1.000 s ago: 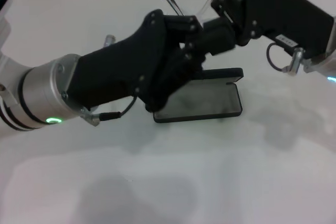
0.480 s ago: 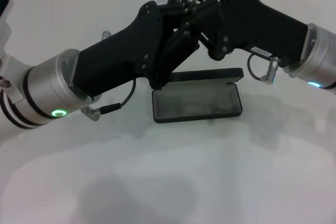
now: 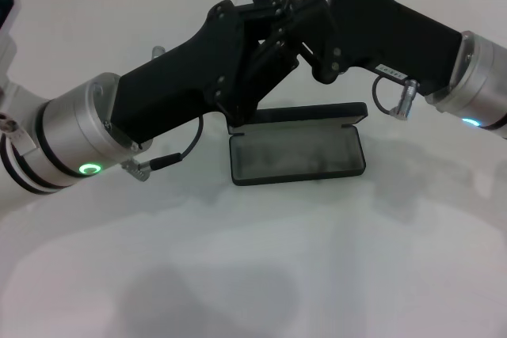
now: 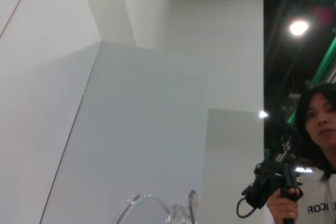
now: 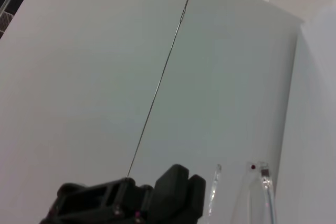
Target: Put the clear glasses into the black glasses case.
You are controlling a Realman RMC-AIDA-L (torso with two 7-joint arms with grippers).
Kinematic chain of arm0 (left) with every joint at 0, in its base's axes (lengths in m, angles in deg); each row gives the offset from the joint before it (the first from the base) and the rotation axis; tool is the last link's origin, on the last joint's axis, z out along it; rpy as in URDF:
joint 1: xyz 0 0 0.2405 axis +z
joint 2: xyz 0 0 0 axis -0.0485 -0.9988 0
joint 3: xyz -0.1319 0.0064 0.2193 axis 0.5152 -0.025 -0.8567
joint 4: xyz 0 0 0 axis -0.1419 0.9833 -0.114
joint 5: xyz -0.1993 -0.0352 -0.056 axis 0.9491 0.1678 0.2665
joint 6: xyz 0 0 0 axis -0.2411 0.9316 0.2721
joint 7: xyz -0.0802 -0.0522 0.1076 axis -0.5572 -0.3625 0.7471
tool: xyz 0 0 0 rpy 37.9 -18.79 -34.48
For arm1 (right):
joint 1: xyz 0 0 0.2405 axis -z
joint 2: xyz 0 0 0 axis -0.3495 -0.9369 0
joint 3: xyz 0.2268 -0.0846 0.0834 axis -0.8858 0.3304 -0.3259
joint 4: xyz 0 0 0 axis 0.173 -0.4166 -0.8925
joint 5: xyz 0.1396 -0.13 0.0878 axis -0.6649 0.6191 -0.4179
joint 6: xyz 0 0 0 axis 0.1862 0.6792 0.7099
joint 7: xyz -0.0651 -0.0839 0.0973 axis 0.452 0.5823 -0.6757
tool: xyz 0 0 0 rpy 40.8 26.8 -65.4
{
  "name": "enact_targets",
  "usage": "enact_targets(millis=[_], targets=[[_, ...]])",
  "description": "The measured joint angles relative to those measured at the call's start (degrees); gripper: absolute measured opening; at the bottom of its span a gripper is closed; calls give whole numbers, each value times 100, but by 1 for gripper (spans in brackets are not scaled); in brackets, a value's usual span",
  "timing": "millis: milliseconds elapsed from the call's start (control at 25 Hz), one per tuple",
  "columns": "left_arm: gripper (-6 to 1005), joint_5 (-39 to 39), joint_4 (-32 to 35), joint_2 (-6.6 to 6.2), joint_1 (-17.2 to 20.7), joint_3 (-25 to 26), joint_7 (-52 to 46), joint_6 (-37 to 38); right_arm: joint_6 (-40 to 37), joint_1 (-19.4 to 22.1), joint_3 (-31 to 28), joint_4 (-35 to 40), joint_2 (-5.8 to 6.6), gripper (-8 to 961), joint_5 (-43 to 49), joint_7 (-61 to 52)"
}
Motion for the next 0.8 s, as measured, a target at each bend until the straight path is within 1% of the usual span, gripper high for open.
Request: enact_targets(millis=[360,520,800], targets=[[55,8,4,0,-24,5,3,-40,196,-47,132,24,0,145,71,89],[55,14,7,0,-14,9,5,-89,403,-52,235,171,0,146,191,93],[55,16,3,-3,25,8,6,-130,519,38,290,296,0,146,208,180]])
